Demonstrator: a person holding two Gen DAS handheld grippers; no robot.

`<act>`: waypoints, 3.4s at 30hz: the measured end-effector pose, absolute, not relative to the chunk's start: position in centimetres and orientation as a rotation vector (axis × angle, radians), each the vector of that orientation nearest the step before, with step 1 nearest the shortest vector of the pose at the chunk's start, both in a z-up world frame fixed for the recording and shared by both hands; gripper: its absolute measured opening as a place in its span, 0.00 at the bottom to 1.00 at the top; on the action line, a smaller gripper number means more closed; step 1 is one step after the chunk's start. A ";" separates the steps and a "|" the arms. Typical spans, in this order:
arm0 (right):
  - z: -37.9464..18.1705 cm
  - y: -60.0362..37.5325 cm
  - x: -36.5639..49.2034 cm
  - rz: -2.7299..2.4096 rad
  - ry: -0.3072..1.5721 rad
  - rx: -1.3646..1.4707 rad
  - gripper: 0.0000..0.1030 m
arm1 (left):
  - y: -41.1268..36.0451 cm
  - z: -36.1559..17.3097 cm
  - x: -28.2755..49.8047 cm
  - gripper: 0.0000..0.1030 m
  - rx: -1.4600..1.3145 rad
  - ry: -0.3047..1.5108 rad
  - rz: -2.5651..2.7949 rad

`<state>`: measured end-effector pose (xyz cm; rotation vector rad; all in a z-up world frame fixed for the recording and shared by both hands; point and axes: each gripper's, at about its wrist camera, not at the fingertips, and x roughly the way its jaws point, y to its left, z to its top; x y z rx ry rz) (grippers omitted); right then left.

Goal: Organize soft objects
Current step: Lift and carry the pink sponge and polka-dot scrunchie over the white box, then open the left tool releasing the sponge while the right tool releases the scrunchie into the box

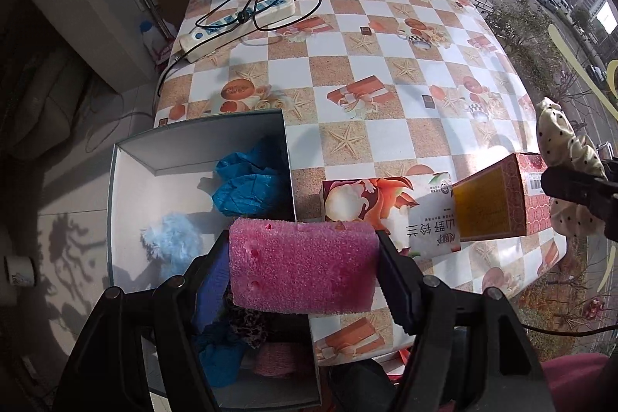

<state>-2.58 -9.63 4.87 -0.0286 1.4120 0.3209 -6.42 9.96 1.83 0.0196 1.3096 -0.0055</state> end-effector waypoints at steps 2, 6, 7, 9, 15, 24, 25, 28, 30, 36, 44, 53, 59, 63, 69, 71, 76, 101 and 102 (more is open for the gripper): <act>4.9 -8.7 -2.7 0.339 1.414 -0.047 0.34 | 10.8 1.8 -6.9 0.71 0.003 1.311 0.014; 4.9 -6.9 -3.0 0.375 1.415 -0.087 0.34 | 12.4 1.7 -7.8 0.71 -0.028 1.309 0.051; 4.9 -6.5 -3.1 0.384 1.415 -0.097 0.34 | 12.8 1.7 -8.0 0.71 -0.036 1.309 0.059; 4.9 -5.6 -3.2 0.402 1.415 -0.115 0.34 | 13.4 1.7 -8.3 0.71 -0.048 1.309 0.075; 4.7 -3.1 -3.7 0.451 1.422 -0.167 0.34 | 15.2 1.5 -9.3 0.71 -0.086 1.310 0.116; 4.4 0.2 -4.2 0.513 1.428 -0.241 0.34 | 17.8 1.2 -10.3 0.71 -0.134 1.312 0.173; 4.4 0.6 -4.2 0.520 1.428 -0.249 0.34 | 18.1 1.2 -10.3 0.71 -0.139 1.311 0.179; 4.4 2.0 -4.3 0.548 1.426 -0.274 0.34 | 18.8 1.1 -10.5 0.71 -0.152 1.311 0.194; 4.3 3.0 -4.3 0.571 1.426 -0.291 0.34 | 19.2 1.1 -10.6 0.71 -0.159 1.312 0.206; 4.1 6.2 -4.5 0.635 1.419 -0.339 0.34 | 20.2 0.7 -11.1 0.71 -0.186 1.321 0.236; 3.6 9.7 -4.0 0.682 1.412 -0.393 0.34 | 21.5 -0.2 -11.4 0.71 -0.235 1.340 0.288; 2.1 12.6 -2.7 0.689 1.413 -0.431 0.34 | 22.7 -1.4 -10.5 0.71 -0.296 1.356 0.341; 0.8 13.4 -1.0 0.658 1.440 -0.416 0.34 | 23.3 -2.2 -9.4 0.71 -0.338 1.371 0.356; 0.1 13.4 -0.1 0.638 1.464 -0.393 0.34 | 23.5 -2.4 -8.6 0.71 -0.346 1.373 0.359; -0.5 13.2 0.0 0.632 1.480 -0.397 0.34 | 23.2 -2.9 -8.2 0.71 -0.353 1.384 0.354; -0.6 13.1 0.0 0.630 1.484 -0.400 0.34 | 23.0 -3.0 -8.1 0.71 -0.348 1.388 0.349; -1.0 13.0 0.3 0.626 1.496 -0.397 0.34 | 22.8 -3.1 -7.9 0.71 -0.342 1.393 0.344; 2.5 12.8 -1.3 0.630 1.415 -0.407 1.00 | 23.5 -1.7 -10.2 0.87 -0.326 1.375 0.386; 2.7 12.7 -1.3 0.631 1.418 -0.401 1.00 | 23.4 -1.6 -10.5 0.87 -0.326 1.378 0.382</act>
